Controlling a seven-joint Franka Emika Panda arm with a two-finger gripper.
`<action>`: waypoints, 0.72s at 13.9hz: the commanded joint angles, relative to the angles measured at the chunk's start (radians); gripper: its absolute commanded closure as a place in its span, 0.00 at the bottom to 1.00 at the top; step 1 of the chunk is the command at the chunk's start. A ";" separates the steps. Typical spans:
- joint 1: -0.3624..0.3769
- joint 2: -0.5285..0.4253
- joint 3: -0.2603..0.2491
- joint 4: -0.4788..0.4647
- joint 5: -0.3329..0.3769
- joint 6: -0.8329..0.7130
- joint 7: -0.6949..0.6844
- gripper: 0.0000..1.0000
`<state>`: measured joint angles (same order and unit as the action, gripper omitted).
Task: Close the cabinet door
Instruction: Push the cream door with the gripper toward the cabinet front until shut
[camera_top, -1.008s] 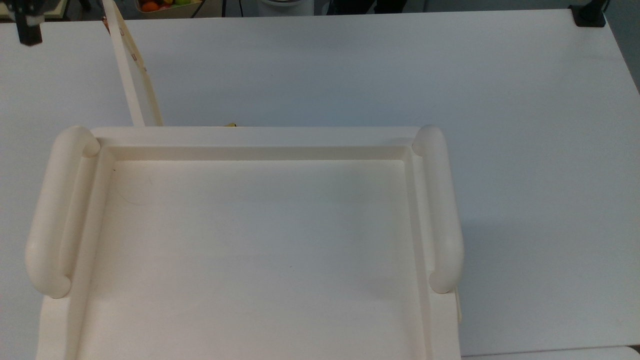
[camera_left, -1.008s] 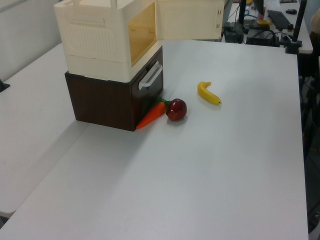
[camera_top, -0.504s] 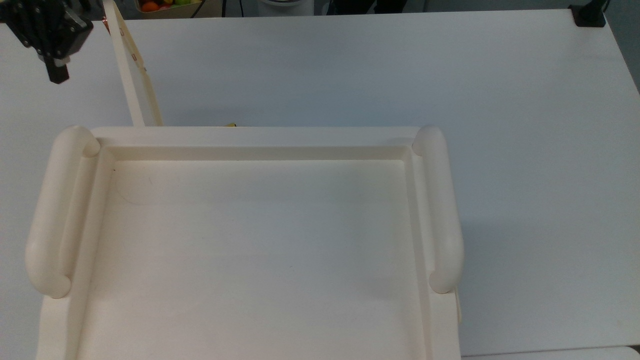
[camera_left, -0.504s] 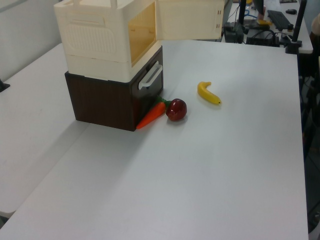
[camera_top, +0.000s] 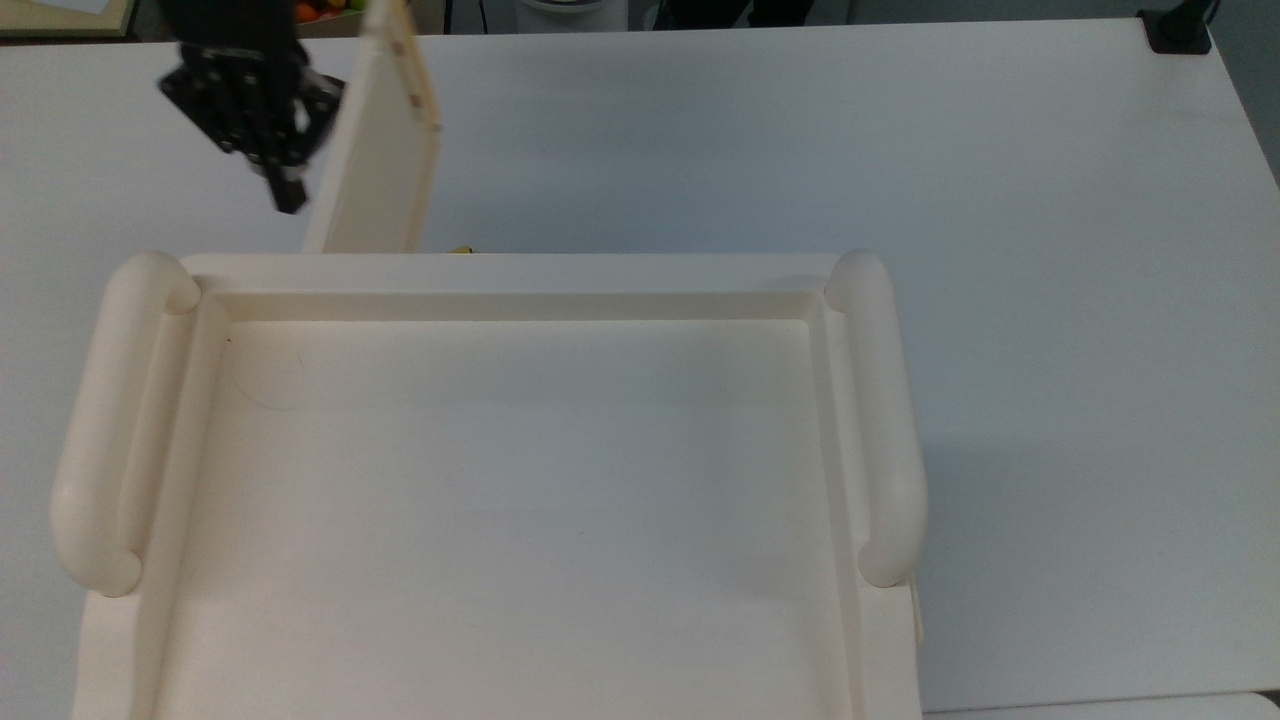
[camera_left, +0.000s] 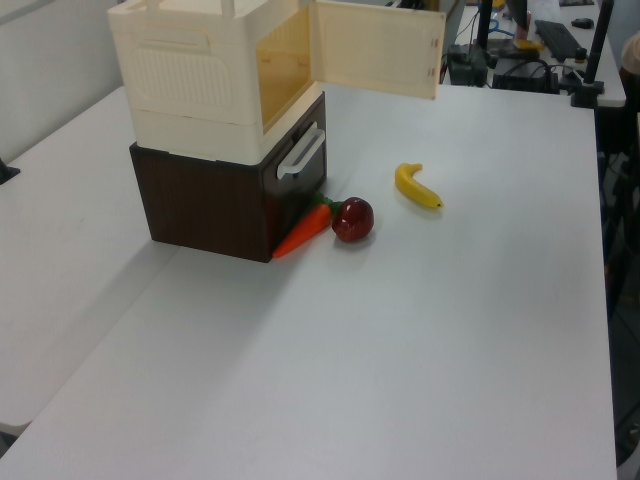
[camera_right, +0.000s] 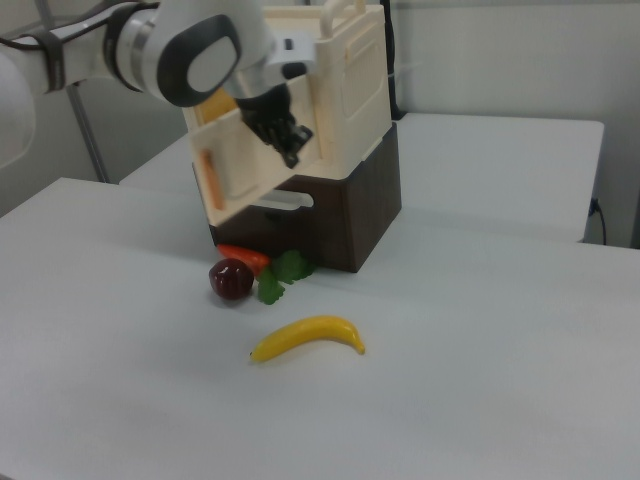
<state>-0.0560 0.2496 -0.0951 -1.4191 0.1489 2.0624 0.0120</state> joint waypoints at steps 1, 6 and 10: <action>0.012 -0.016 0.090 -0.018 0.040 0.002 0.036 1.00; 0.076 0.010 0.113 -0.020 0.097 0.191 0.036 1.00; 0.125 0.057 0.113 -0.020 0.095 0.408 0.037 1.00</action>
<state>0.0303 0.2766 0.0248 -1.4285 0.2271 2.3123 0.0433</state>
